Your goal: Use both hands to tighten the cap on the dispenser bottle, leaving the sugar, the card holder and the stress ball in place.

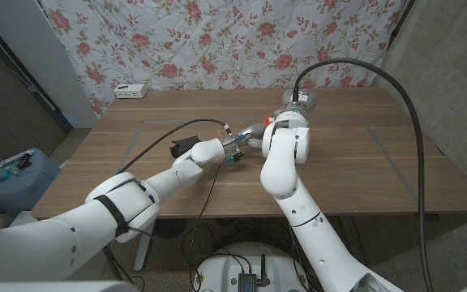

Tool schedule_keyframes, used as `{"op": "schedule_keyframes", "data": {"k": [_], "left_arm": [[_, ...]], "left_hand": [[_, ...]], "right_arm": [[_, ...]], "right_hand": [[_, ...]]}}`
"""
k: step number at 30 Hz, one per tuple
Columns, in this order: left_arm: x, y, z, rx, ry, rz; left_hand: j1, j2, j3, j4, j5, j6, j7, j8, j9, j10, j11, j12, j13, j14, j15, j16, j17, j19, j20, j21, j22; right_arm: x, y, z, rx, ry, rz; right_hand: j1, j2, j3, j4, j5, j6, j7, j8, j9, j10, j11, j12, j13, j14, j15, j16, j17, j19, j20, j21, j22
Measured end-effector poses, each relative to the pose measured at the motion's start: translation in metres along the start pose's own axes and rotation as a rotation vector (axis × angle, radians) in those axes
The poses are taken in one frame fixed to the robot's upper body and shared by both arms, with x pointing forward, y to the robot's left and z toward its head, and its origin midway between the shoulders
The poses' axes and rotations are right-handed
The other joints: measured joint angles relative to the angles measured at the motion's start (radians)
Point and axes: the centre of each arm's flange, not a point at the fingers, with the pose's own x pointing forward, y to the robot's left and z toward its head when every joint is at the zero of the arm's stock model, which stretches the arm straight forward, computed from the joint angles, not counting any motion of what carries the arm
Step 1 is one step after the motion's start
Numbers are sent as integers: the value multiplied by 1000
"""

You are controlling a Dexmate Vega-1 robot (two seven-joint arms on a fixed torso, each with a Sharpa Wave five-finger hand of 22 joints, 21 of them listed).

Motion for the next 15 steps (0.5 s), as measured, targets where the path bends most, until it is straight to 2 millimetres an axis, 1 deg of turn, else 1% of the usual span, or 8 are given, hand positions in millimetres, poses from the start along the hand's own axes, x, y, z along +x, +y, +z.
{"op": "schedule_keyframes", "data": {"k": [3, 5, 6, 7, 10, 13, 15], "left_arm": [[0, 0, 1, 1, -4, 0], [0, -1, 0, -1, -2, -1], [0, -1, -1, -2, -2, -1], [0, -1, -1, -2, -1, -2], [0, -1, -1, -2, -2, -2], [0, -1, -1, -1, -2, -4], [0, 0, 0, -1, -2, -4]], "left_hand": [[0, 0, 0, 0, 0, 0, 0, 0, 0, 0, 0, 0, 0, 0, 0, 0, 0, 0, 0, 0, 0], [0, 0, 0, 0, 0, 0, 0, 0, 0, 2, 2, 0, 0, 0, 0, 0, 0, 0, 0, 0, 0], [0, 0, 0, 0, 0, 0, 0, 0, 0, 3, 4, 0, 0, 0, 0, 0, 0, 0, 0, 0, 0], [0, 0, 0, 0, 0, 0, 0, 3, 0, 3, 4, 0, 0, 0, 0, 0, 0, 0, 0, 0, 0], [0, 0, 0, 0, 0, 0, 0, 5, 0, 3, 4, 0, 0, 0, 0, 0, 0, 0, 0, 0, 0], [0, 0, 3, -3, 0, 0, 0, 5, 0, 3, 4, 0, 0, 0, 0, 0, 0, 0, 0, 0, 0], [0, 0, 3, -3, 0, 0, 0, 5, 3, 3, 4, 0, 0, 0, 0, 0, 0, 0, 0, 0, 0]], "right_arm": [[0, 1, 1, 6, -1, 7], [-1, 0, 1, 16, 4, 1], [-1, 0, 1, 16, 4, 1], [-1, -1, 1, 24, 6, -4], [-1, -1, 1, 33, 7, -4], [-1, -1, 1, 39, 7, -5], [-1, 0, 1, 40, 7, -5]], "right_hand": [[12, 1, 10, -10, -8, 2, 2, 13, 0, 13, -5, -1, 0, 10, 1, -4, -5, 0, 0, 0, 0], [25, 1, 14, -22, -13, 2, 2, 23, 0, 14, -7, -4, 0, 11, 0, -7, -5, 0, 0, -4, 0], [37, 3, 16, -25, -17, 2, 2, 26, 0, 14, -7, -4, 0, 11, 0, -8, -5, 0, 0, -4, 0], [37, 3, 19, -29, -18, 2, 2, 27, 0, 14, -7, -8, 0, 11, 0, -8, -5, 0, 0, -4, 0], [39, 6, 23, -32, -24, -2, 6, 37, 0, 23, -5, -8, 0, 16, -1, -8, -5, 0, 0, -4, 0], [39, 6, 22, -31, -39, -2, 6, 50, -1, 25, -7, -12, 0, 20, -2, -14, -3, 0, 0, -4, 0], [5, -8, 4, -13, -52, -6, 9, 63, -4, 27, -9, -22, 0, 22, 0, -15, 2, 0, 0, -4, 0]]}}
